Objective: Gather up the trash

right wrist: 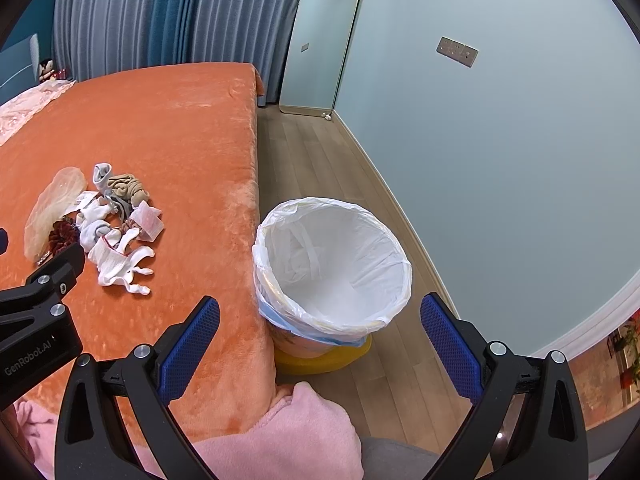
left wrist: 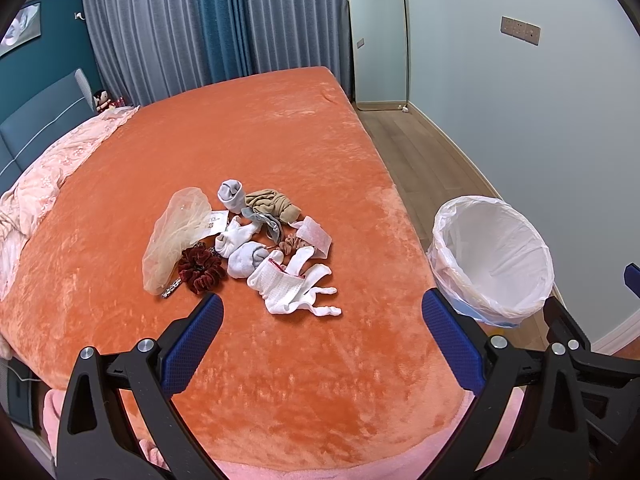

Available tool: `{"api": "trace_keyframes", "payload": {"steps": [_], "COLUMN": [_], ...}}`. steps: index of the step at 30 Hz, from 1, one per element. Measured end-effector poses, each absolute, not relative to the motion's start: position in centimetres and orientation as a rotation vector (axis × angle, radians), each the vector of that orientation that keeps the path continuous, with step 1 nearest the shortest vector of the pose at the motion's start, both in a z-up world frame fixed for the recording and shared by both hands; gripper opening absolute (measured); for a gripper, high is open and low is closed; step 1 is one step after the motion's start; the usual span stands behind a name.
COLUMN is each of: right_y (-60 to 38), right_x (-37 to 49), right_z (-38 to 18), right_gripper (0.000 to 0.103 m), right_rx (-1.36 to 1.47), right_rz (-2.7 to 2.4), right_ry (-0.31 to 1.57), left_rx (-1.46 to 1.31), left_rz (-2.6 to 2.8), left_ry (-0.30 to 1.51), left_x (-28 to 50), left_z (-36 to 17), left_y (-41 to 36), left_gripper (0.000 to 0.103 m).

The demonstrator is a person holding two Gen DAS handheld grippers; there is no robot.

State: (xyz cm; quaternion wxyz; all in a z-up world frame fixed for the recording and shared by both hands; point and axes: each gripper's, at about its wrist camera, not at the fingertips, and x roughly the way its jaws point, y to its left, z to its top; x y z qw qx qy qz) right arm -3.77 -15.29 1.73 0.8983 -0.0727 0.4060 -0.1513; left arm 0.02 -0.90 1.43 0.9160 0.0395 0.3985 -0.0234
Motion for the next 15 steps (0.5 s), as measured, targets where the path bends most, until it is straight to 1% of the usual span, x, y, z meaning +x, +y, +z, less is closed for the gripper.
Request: {"api": "trace_keyframes", "payload": {"steps": [15], "right_y": [-15.33], "right_x": [-3.88], "right_z": [1.87], "right_gripper": [0.096], "right_rx": [-0.152], "right_rz": [-0.314], "right_ry": [0.835], "left_rx": [0.08], "left_rz": [-0.05], "left_ry": [0.818], "left_x": [-0.02], "left_z": [1.4], "left_y": [-0.86], "left_gripper": [0.094]}}
